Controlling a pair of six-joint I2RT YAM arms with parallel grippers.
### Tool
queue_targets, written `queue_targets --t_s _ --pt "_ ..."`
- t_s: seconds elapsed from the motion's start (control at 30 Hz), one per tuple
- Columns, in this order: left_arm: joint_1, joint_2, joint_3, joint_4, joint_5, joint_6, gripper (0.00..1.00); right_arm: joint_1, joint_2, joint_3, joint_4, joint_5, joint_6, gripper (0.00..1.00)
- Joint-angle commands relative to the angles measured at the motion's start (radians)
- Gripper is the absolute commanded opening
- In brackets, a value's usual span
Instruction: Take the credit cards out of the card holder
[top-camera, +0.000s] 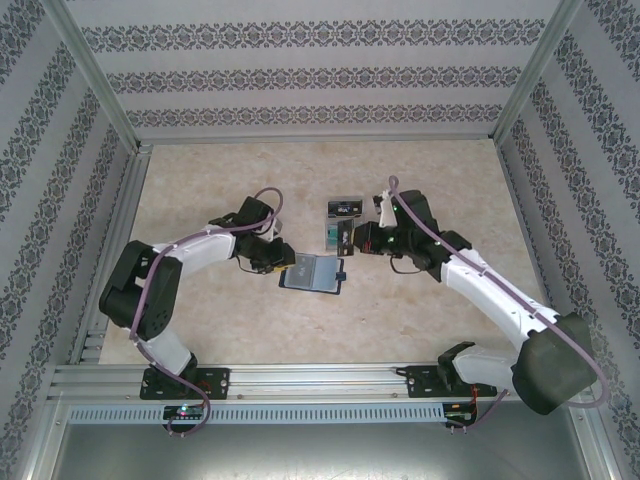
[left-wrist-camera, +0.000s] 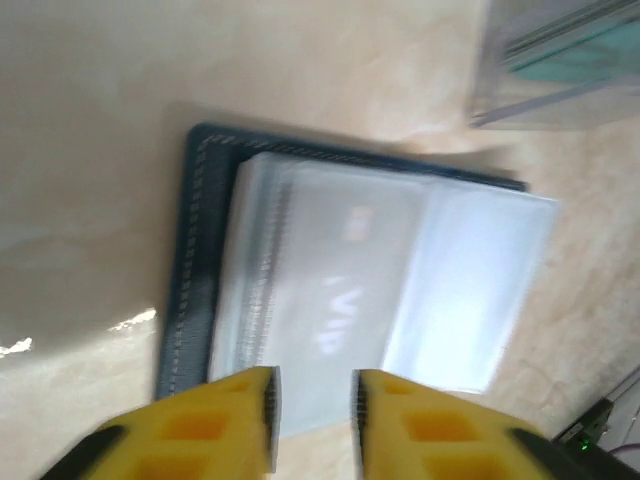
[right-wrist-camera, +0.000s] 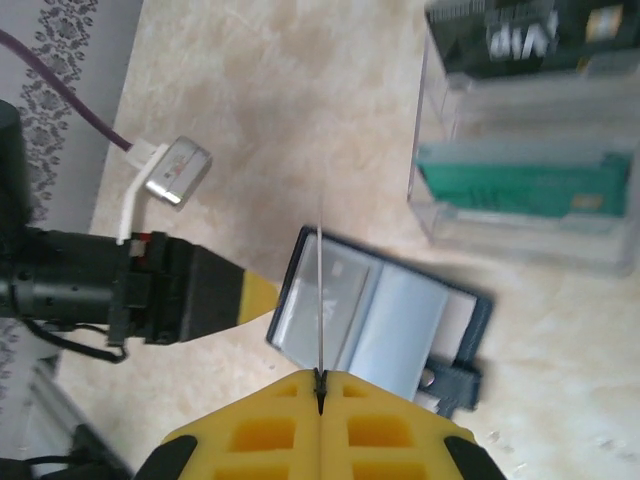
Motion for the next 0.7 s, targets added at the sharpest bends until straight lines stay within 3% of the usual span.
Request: queue_targets --t_s 0.0,0.13,0.2,0.3,0.37,0.67 --pt "0.016 -0.077 0.029 -0.033 -0.013 -0.002 0.49 -0.009 0.004 0.098 -0.195 0.095 -0.243 0.00" --pt "0.026 -0.133 0.029 -0.041 -0.020 -0.012 0.66 -0.013 0.044 0.198 -0.241 0.129 -0.441 0.00" --pt "0.034 -0.168 0.020 -0.048 -0.032 -0.018 0.81 -0.014 0.062 0.237 -0.252 0.139 -0.527 0.00" --pt "0.048 -0.226 -0.003 -0.048 -0.048 -0.025 0.89 -0.015 0.085 0.269 -0.248 0.151 -0.635 0.00" --pt "0.057 -0.261 -0.014 -0.061 -0.062 -0.029 1.00 -0.017 0.101 0.291 -0.248 0.142 -0.681 0.00" --pt "0.079 -0.380 -0.051 -0.103 -0.148 -0.027 0.99 -0.026 0.225 0.406 -0.291 0.125 -0.923 0.00"
